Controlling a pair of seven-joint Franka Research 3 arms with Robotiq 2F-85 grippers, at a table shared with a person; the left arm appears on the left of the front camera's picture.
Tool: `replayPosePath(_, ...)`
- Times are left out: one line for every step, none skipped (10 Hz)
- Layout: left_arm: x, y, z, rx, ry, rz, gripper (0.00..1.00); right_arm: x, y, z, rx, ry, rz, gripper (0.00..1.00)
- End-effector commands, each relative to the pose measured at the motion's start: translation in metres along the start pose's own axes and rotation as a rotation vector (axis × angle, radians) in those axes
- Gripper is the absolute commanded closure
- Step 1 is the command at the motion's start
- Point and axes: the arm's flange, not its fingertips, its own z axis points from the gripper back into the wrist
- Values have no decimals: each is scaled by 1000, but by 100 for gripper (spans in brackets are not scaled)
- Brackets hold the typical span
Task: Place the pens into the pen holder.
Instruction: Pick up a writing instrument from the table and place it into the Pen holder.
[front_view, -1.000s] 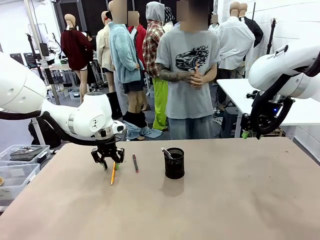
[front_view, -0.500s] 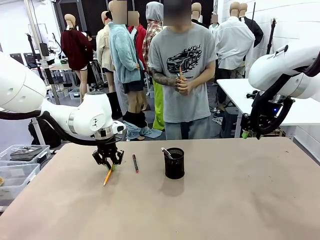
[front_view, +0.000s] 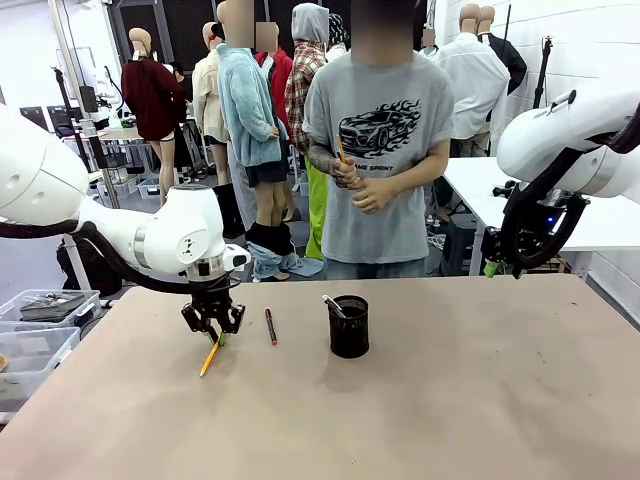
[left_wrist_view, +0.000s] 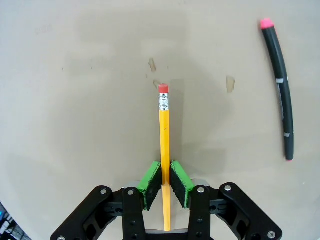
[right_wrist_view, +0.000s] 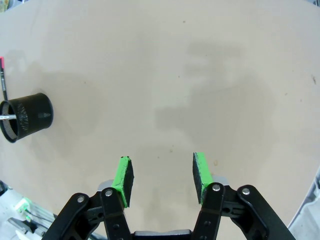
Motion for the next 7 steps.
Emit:
replayPosePath(-22,0,14,21,-57,-51,100,1,-2,-1,22,-3,9,39)
replayPosePath(-26,3,20,1,-90,-63,100,1,-2,-1,22,-3,9,39)
replayPosePath(-33,7,28,-64,-126,-145,100,1,-2,-1,22,-3,9,39)
replayPosePath(-38,13,37,-128,-176,-189,100,1,-2,-1,22,-3,9,39)
replayPosePath(-43,18,47,-214,-213,-282,100,1,-2,-1,22,-3,9,39)
replayPosePath(-49,21,52,-236,-290,-406,100,1,-2,-1,22,-3,9,39)
replayPosePath(-55,21,56,-279,-288,-503,100,1,-2,-1,22,-3,9,39)
